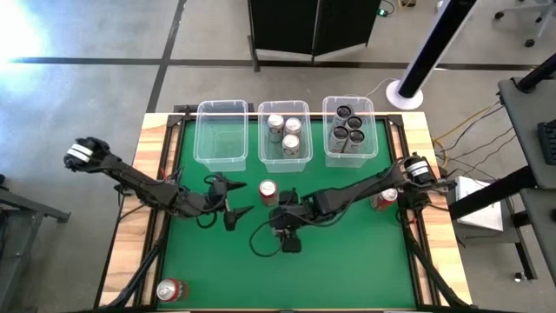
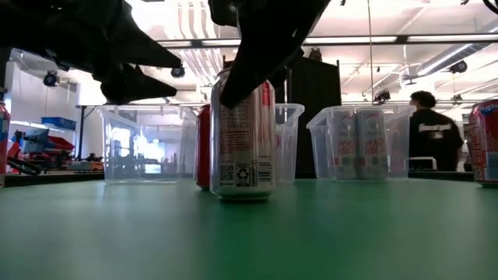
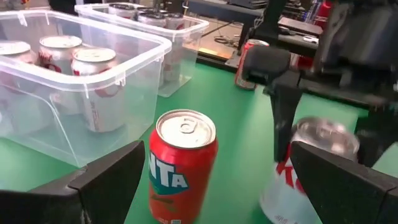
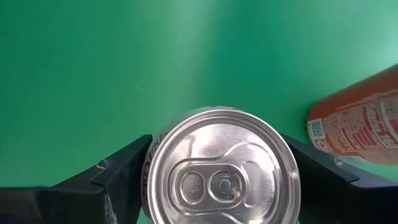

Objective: Sort soda cans
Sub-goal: Put the red-silver soda can into the middle transparent bin

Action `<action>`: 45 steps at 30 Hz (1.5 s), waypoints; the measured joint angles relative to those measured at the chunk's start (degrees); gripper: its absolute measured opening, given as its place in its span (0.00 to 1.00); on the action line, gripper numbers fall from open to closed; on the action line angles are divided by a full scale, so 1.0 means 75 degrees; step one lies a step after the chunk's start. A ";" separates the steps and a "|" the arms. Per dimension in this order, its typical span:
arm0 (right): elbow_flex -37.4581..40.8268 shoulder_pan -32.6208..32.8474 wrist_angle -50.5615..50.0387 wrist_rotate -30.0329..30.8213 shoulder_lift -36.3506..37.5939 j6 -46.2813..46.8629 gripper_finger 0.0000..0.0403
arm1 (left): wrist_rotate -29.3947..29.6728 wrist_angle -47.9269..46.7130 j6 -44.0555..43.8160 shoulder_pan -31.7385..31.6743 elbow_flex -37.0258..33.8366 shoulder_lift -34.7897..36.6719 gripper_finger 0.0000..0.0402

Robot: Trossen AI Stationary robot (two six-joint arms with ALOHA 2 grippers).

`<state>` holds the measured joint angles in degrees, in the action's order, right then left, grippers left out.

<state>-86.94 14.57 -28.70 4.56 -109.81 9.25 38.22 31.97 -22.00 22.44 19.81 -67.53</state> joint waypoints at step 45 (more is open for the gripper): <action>-0.0125 -0.4671 0.1763 0.0366 0.0413 -0.1385 0.74 | 0.0352 -0.1618 0.0002 -0.1048 -0.0017 0.1643 0.96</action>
<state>-87.88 -20.46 -15.48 7.30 -106.71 -1.15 40.86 19.83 -21.99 14.57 19.68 -55.21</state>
